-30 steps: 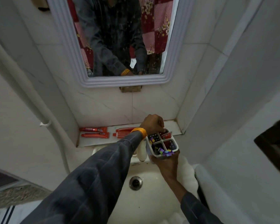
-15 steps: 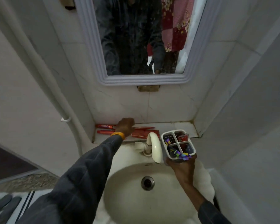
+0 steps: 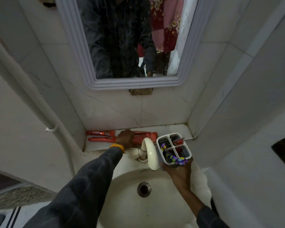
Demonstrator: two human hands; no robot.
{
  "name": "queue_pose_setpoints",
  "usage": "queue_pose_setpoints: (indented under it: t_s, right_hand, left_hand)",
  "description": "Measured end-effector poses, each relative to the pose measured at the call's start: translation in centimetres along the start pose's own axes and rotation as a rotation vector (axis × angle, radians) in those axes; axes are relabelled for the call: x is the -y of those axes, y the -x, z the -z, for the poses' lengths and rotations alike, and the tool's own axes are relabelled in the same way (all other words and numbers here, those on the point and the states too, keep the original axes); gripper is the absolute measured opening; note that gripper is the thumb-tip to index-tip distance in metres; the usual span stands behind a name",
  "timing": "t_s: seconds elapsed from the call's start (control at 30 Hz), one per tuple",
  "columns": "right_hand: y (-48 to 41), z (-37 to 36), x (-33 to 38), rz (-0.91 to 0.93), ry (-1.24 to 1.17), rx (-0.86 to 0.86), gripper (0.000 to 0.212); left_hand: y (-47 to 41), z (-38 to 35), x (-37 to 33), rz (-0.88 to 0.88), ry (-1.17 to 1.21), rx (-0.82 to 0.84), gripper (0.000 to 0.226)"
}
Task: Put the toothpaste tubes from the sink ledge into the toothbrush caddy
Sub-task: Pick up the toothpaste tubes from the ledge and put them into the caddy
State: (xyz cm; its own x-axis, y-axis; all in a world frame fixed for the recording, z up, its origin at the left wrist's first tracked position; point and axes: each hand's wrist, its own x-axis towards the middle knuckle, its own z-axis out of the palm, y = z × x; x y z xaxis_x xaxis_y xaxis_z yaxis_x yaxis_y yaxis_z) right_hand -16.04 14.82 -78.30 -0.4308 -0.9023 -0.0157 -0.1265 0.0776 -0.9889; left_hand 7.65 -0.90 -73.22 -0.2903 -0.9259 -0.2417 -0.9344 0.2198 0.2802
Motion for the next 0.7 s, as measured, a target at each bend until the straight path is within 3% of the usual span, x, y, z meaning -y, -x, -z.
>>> queue_pose_setpoints:
  t_s: [0.13,0.27,0.37,0.47,0.7]
  right_hand:
    - [-0.1,0.1,-0.3,0.008,0.017,-0.01,0.106]
    - [-0.2,0.3,-0.2,0.009,0.042,-0.006,0.11]
    - [0.0,0.2,0.1,0.038,0.028,-0.001,0.109]
    - [0.0,0.2,0.2,0.041,0.042,-0.007,0.109]
    - [-0.6,0.5,0.0,0.048,0.052,-0.007,0.108]
  left_hand:
    - [1.2,2.5,0.6,0.004,0.161,-0.154,0.045]
    - [3.4,6.1,-2.0,-0.028,0.733,-0.218,0.04]
    - [4.0,8.3,-5.6,-0.106,0.952,-0.185,0.037]
    - [3.4,8.3,-8.1,-0.214,0.903,-0.076,0.038]
    - [2.7,5.8,-10.8,-0.243,0.908,0.025,0.026]
